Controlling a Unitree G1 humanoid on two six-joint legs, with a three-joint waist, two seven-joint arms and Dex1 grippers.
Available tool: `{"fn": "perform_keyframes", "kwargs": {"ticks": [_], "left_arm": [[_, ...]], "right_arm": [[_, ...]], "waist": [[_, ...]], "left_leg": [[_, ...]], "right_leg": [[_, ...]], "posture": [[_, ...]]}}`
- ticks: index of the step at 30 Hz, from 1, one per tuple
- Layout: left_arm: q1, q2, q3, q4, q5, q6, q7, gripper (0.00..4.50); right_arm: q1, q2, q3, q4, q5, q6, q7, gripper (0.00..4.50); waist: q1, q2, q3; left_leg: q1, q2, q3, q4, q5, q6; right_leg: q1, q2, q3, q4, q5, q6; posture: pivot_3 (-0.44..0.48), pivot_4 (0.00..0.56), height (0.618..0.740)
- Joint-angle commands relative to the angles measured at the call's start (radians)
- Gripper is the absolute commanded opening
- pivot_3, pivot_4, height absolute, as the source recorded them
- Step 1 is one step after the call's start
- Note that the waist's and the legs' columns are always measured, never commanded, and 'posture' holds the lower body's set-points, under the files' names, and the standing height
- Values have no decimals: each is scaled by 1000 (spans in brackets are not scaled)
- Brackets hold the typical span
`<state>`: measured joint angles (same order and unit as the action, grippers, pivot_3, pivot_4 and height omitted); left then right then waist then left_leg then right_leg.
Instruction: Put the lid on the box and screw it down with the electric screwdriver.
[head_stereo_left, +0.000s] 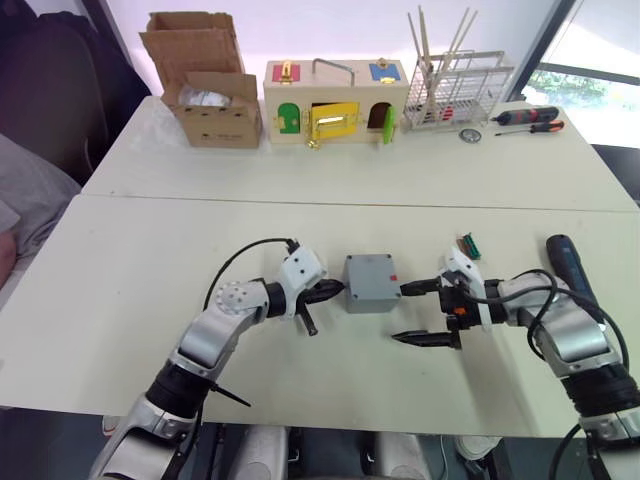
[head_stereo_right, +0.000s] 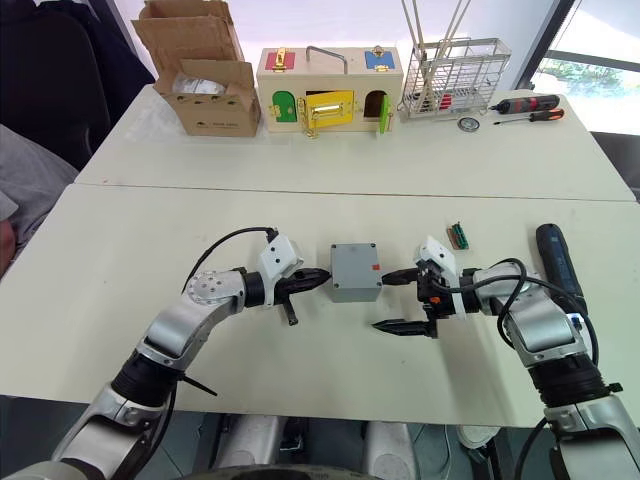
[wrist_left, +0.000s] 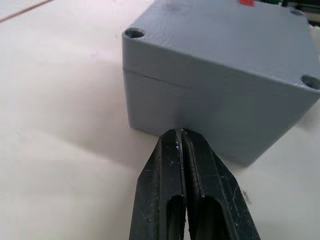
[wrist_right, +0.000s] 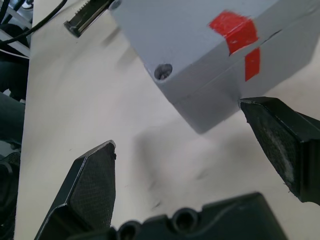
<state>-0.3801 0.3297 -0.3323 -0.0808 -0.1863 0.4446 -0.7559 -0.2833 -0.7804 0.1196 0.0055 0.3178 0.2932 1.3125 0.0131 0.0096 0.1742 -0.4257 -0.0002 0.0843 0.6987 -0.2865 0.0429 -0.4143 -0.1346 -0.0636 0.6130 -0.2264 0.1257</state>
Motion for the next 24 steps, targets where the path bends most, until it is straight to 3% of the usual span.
{"fn": "perform_keyframes", "kwargs": {"ticks": [1,6,10,12,16,18,20,24], "left_arm": [[-24,-25,-19,-4,1,-44,-24,99],[-35,-28,-23,21,8,-62,-43,99],[-12,-10,-9,-23,6,-51,-43,99],[-2,-2,12,-39,10,-56,-28,99],[-1,21,150,-125,-50,0,38,99],[0,21,183,-183,-96,55,46,99],[-4,20,196,-231,-135,118,50,99],[-16,27,177,-303,-172,175,38,99]], "right_arm": [[10,-3,-18,-83,28,14,-10,4485],[66,-14,-55,-140,13,39,-76,4485],[126,-30,-178,-206,29,144,-218,4485],[166,-40,-259,-251,44,224,-292,4485],[251,20,-569,-414,233,584,-500,4485],[240,56,-641,-454,299,685,-576,4485],[218,76,-673,-453,305,669,-620,4485],[168,70,-602,-346,180,548,-706,4485]], "waist": [[1,0,0],[2,0,0],[3,0,0],[4,0,0],[2,0,0],[-2,0,0],[-1,1,-1],[1,2,-1]], "left_leg": [[0,0,0,0,0,0],[0,0,0,0,0,0],[0,0,0,0,0,0],[0,0,0,0,0,0],[0,0,0,0,0,0],[-1,1,-1,-1,-1,1],[0,2,-1,-1,-3,4],[0,0,0,-1,-3,4]], "right_leg": [[0,0,0,0,0,0],[0,0,0,0,0,0],[0,-1,0,0,0,0],[0,-2,0,0,0,0],[-1,-3,-1,0,0,0],[-1,-3,-1,0,0,0],[-1,-2,-1,0,0,0],[-1,-2,-1,0,0,-1]], "posture": [[0,150,729],[0,150,729],[0,150,729],[0,150,729],[0,150,729],[0,150,729],[0,150,729],[0,150,729]]}}
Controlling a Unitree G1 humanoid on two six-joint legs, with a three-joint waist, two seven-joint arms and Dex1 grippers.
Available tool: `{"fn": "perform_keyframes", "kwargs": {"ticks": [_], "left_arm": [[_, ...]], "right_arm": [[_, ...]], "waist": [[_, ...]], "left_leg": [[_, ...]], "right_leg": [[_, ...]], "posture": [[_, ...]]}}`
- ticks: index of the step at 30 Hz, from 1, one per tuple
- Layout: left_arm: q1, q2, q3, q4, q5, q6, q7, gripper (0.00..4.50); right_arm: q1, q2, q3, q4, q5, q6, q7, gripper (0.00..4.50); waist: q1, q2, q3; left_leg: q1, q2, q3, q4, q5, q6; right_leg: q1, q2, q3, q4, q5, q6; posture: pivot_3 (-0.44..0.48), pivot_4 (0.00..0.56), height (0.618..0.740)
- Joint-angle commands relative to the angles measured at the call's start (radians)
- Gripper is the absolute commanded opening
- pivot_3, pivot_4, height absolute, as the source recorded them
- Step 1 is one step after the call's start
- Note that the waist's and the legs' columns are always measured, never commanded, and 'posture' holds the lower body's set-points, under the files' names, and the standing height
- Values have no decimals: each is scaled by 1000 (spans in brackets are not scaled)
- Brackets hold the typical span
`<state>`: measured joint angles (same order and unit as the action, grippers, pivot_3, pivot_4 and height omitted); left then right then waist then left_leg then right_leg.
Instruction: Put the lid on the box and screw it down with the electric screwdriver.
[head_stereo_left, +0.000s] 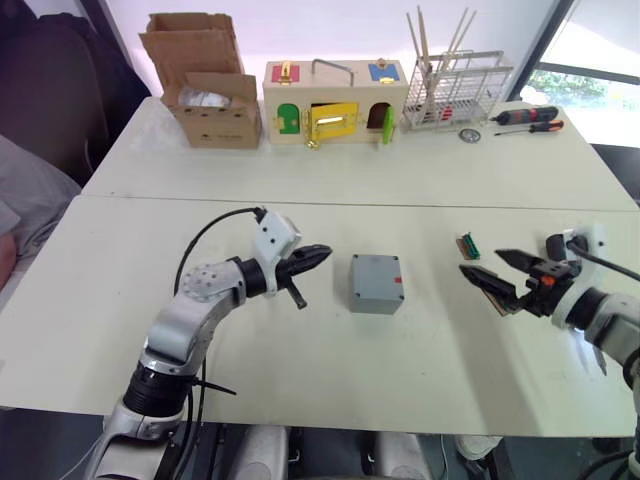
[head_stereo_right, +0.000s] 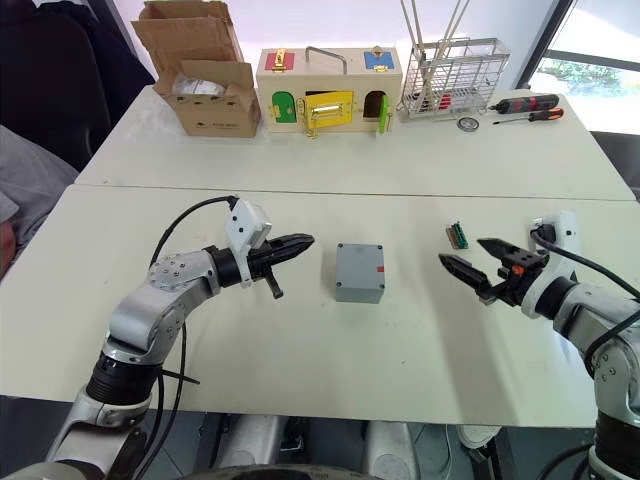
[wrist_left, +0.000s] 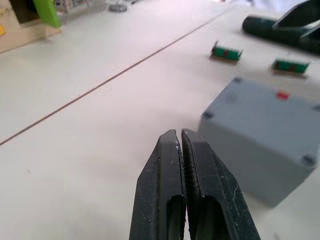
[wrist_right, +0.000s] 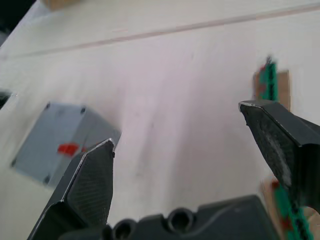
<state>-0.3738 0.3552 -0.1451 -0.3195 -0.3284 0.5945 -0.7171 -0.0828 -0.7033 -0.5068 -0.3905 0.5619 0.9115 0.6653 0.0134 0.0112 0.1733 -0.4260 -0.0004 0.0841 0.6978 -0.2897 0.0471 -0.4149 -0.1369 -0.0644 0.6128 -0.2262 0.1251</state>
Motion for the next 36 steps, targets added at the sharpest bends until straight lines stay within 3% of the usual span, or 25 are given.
{"fn": "perform_keyframes", "kwargs": {"ticks": [1,6,9,12,33,36], "left_arm": [[-29,-3,-16,-68,-30,32,5,99],[-64,-14,-58,-60,-16,18,2,99],[-78,-21,-99,-36,4,8,-1,99],[-76,-29,-124,-17,8,8,0,99],[-75,-41,-151,-34,-14,35,-13,99],[-74,-45,-153,-32,-12,33,-12,99]], "right_arm": [[-49,-2,47,85,-97,-102,-84,4485],[-152,41,130,266,-187,-198,-177,4485],[-201,58,182,371,-230,-262,-185,3817],[-248,83,206,443,-241,-305,-194,2808],[-341,121,271,599,-283,-443,-194,2808],[-349,125,273,609,-285,-452,-195,1966]], "waist": [[1,0,0],[-1,0,0],[0,0,0],[-1,0,0],[-1,0,0],[-1,0,0]], "left_leg": [[0,0,0,0,0,0],[0,-1,1,0,2,-2],[0,-1,0,0,3,-4],[0,-1,1,0,3,-4],[0,0,0,0,3,-4],[0,0,0,0,3,-4]], "right_leg": [[0,0,0,0,0,0],[1,2,1,0,0,0],[1,3,1,0,0,0],[1,3,1,0,0,1],[1,3,1,0,0,1],[1,3,1,0,0,1]], "posture": [[0,150,729],[0,150,729],[0,150,729],[0,150,729],[0,150,729],[0,150,729]]}}
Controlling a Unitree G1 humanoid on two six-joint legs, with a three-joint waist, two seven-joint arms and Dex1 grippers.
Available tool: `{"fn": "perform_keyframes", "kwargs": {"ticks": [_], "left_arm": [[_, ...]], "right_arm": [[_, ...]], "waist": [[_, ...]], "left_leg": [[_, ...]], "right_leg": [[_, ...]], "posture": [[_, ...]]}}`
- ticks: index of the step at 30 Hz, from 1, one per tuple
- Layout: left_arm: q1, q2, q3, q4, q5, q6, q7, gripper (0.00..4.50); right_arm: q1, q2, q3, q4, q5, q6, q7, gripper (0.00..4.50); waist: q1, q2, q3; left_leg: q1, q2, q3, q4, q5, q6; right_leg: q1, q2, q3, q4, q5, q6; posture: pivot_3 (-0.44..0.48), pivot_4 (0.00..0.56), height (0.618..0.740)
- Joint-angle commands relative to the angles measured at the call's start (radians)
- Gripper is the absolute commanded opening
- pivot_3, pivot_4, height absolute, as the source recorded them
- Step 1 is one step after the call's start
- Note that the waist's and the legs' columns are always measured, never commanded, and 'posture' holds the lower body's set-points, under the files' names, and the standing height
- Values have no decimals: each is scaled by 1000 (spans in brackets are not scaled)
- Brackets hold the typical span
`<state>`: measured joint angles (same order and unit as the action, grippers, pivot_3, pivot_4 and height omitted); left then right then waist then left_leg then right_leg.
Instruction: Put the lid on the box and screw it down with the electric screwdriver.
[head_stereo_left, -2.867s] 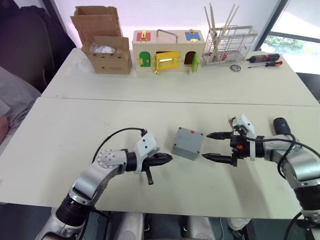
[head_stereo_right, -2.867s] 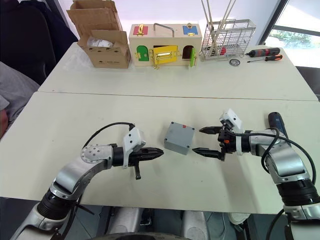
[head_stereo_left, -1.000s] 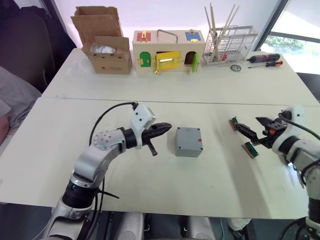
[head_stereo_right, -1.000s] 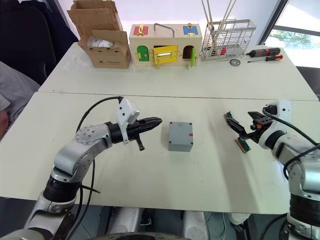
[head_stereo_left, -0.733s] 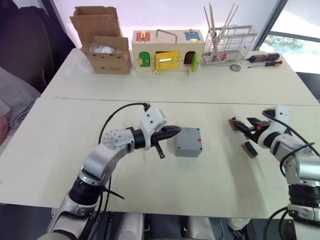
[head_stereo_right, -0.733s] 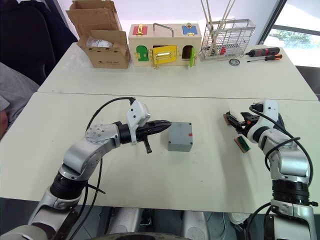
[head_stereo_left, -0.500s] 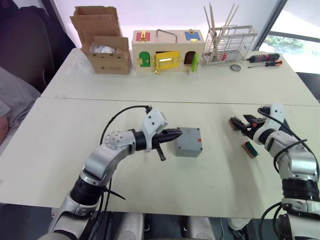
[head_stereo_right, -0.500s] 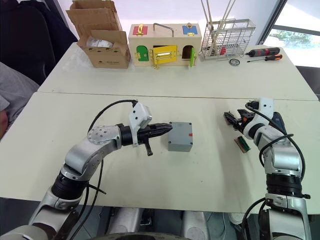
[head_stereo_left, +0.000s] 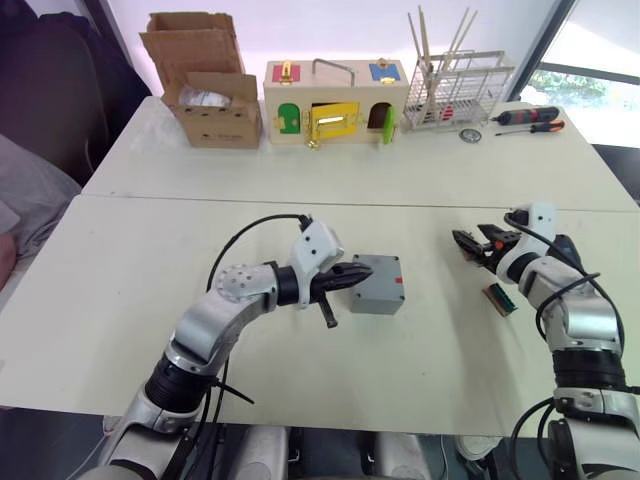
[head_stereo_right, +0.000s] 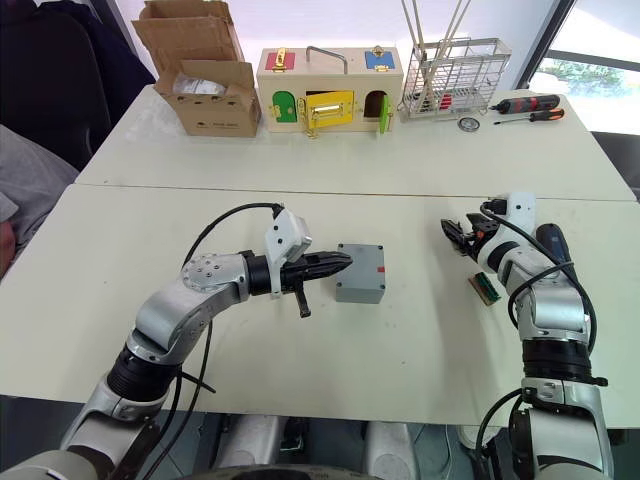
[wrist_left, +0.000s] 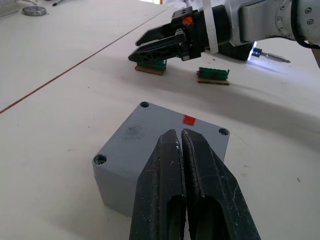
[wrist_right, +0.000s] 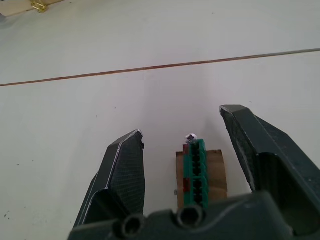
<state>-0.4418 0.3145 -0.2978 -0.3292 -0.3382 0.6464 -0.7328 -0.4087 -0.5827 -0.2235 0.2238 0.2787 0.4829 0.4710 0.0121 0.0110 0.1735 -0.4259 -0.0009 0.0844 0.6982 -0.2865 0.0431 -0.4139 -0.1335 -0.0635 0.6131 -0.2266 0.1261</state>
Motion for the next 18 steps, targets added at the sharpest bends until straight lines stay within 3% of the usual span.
{"fn": "perform_keyframes", "kwargs": {"ticks": [1,4,18], "left_arm": [[-6,-4,0,-21,-1,-21,4,99],[-8,-4,4,-21,1,-24,7,99],[-8,-3,23,-4,-5,-34,16,99]], "right_arm": [[-25,6,-9,-2,-3,-24,-2,1558],[-20,7,-2,5,-10,-23,-3,45],[-3,2,-52,-96,42,5,-24,45]], "waist": [[0,0,0],[0,0,0],[0,0,0]], "left_leg": [[0,0,0,0,0,0],[0,0,0,0,0,0],[0,0,0,0,0,0]], "right_leg": [[0,0,0,0,0,0],[0,0,0,0,0,0],[0,0,0,0,0,0]], "posture": [[0,150,729],[0,150,729],[0,150,729]]}}
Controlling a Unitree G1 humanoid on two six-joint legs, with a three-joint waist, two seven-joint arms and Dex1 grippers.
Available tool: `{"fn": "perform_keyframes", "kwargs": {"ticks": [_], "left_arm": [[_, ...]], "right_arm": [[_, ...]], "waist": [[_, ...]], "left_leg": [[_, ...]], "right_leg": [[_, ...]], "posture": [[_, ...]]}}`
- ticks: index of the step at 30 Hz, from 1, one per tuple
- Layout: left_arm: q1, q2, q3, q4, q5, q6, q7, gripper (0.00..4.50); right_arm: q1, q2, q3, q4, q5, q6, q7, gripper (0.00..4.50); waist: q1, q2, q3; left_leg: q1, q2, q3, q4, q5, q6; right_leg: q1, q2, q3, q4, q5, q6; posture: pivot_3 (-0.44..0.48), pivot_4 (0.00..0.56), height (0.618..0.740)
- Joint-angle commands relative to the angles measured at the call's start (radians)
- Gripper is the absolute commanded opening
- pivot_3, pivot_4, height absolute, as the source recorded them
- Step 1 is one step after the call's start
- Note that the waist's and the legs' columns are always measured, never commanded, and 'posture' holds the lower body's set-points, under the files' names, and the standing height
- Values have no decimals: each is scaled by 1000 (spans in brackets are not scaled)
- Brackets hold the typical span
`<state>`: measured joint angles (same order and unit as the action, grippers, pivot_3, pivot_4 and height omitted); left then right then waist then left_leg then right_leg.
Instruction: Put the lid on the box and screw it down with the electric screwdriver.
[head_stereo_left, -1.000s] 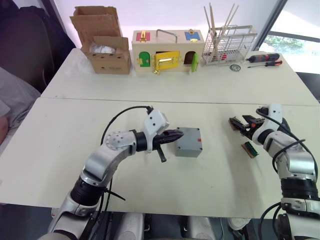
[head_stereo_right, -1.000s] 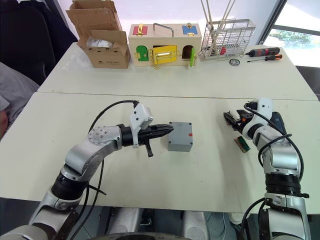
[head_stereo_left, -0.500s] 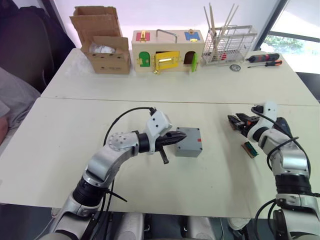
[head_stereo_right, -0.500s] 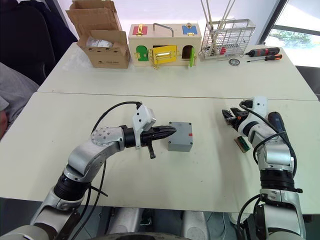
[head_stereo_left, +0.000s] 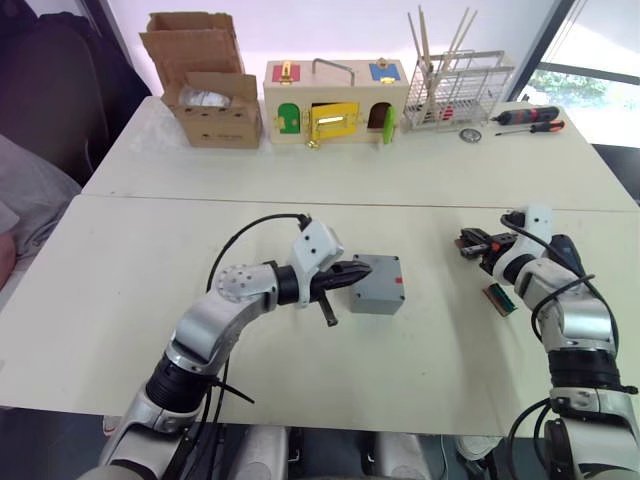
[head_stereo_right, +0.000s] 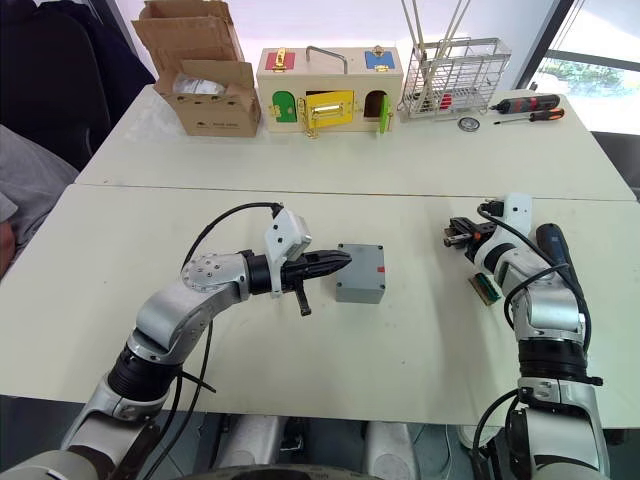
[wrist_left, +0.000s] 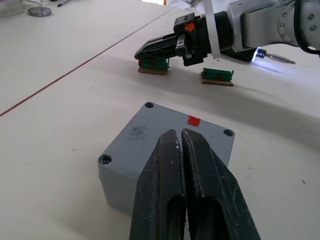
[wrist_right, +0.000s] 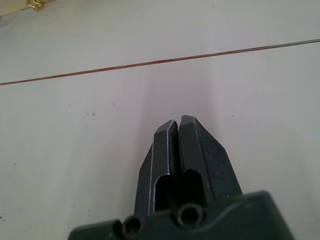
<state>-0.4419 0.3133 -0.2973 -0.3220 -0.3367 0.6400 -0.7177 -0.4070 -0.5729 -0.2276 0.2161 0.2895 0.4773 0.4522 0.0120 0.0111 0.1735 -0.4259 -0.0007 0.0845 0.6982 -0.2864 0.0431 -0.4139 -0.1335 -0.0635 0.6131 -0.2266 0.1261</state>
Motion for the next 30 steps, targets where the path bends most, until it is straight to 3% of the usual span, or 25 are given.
{"fn": "perform_keyframes", "kwargs": {"ticks": [1,9,17,30], "left_arm": [[-7,-1,29,-6,-7,-30,3,99],[-26,11,77,40,-10,-47,0,99],[20,117,126,-20,-48,6,-38,99],[73,140,117,-67,-51,26,-17,99]], "right_arm": [[0,-10,-52,-114,38,23,-6,45],[-13,-22,-85,-243,85,96,-5,45],[114,-23,-13,-571,293,225,186,45],[198,42,80,-607,287,218,155,45]], "waist": [[0,0,0],[0,0,0],[0,0,0],[1,0,0]], "left_leg": [[0,0,0,0,0,0],[0,0,0,0,0,0],[0,2,0,-1,-2,4],[0,1,0,0,-1,2]], "right_leg": [[0,0,0,0,0,0],[0,0,0,0,0,0],[0,1,0,0,0,0],[0,0,0,0,0,0]], "posture": [[0,150,729],[0,150,729],[0,150,729],[0,150,729]]}}
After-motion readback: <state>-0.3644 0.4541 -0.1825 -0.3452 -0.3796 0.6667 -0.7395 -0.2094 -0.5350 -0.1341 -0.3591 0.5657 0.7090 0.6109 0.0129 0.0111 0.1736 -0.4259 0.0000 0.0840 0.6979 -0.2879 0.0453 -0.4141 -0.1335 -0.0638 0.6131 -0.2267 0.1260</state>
